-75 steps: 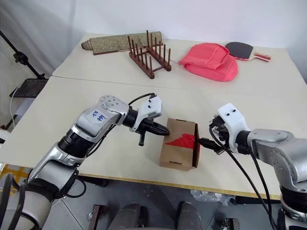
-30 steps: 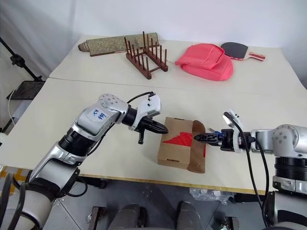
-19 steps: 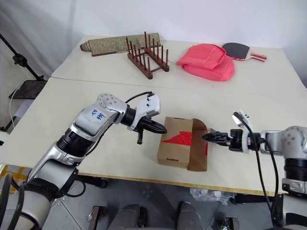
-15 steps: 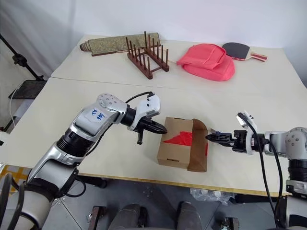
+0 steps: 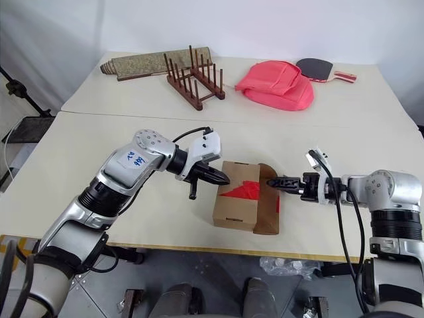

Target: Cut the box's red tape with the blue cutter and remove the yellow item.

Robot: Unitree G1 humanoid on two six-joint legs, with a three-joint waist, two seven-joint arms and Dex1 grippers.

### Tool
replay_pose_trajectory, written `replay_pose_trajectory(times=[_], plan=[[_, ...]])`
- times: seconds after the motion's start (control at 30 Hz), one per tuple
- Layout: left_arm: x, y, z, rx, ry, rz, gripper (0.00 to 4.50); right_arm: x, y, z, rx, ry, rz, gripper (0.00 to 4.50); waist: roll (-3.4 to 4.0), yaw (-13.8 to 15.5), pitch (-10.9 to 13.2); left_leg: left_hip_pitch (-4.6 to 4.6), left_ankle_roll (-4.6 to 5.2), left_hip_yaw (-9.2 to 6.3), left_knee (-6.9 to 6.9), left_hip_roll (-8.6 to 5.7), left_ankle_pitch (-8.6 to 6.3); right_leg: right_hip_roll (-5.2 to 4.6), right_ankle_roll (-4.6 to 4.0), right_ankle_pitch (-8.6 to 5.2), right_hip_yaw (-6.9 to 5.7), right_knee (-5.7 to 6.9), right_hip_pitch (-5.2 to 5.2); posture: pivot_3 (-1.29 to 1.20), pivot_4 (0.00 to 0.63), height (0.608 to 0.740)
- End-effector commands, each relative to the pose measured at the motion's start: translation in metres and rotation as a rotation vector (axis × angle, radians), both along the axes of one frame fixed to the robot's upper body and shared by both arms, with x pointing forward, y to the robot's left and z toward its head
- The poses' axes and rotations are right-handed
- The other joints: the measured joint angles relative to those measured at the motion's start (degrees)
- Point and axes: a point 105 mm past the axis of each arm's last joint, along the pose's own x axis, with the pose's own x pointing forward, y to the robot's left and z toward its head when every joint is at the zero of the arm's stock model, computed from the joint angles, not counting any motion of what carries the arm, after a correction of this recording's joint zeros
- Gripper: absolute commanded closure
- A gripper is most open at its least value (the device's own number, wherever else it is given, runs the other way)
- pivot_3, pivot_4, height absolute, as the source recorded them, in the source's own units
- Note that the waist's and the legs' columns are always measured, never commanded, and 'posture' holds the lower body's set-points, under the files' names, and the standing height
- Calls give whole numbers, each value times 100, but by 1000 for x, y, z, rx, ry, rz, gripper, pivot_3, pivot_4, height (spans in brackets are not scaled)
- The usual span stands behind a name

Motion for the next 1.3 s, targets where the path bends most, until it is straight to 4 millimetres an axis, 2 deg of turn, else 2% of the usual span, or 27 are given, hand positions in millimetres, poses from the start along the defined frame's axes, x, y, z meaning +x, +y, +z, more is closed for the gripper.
replay_pose_trajectory(times=[0.03, 0.17, 0.33, 0.43, 0.67, 0.93, 1.13, 1.3], plan=[[0, 1, -5, 20, 2, 6, 4500, -12, 9, -22, -33, 89, 55, 1628, 0, 8, 0, -2, 0, 0, -1, 0, 0, 0, 0, 0, 0, 0, -2, 0, 150, 740], [1, 0, -5, 17, 1, 7, 4500, -12, 8, -23, -42, 89, 49, 2730, 0, 19, 0, -4, -1, 0, -4, -1, 0, 0, 0, 0, -3, -2, -2, 0, 150, 740], [1, -1, -5, 14, 4, 5, 4500, -7, 5, -10, -22, 52, -1, 4483, 0, 19, 0, -6, -1, 0, -5, -1, 0, -1, 0, 0, -3, -3, -4, 0, 150, 740], [0, -1, -6, 13, 8, 1, 4500, -2, 3, 5, -1, 14, -37, 4483, 0, 23, 0, -6, -1, -1, -4, -1, 0, -1, 0, 0, -3, -4, -3, 0, 150, 740], [0, 0, -8, 6, 7, 6, 4500, 2, 5, 20, -81, -27, -72, 4483, 3, 19, 2, -9, 0, -2, -4, -2, 0, -3, 0, 0, 1, -4, -9, 0, 150, 740], [-4, 1, -12, -5, 8, 22, 4500, -8, 10, 49, -211, -157, -51, 4483, 5, 53, 3, -20, 0, -8, -6, -4, 0, -6, 1, 0, -3, -10, -14, 0, 150, 740], [8, 0, -4, -53, -29, 70, 4500, -6, 13, 76, -274, -208, -58, 4483, 8, 129, 5, -29, 3, -5, -6, -5, 1, -8, 1, 2, -5, -31, -14, 0, 150, 740], [4, -4, -3, -124, -21, 89, 4500, -11, 15, 95, -325, -239, -58, 4483, 8, 169, 5, -35, 5, -5, -11, -4, 0, -7, 1, 3, -15, -41, -13, 0, 150, 740]])
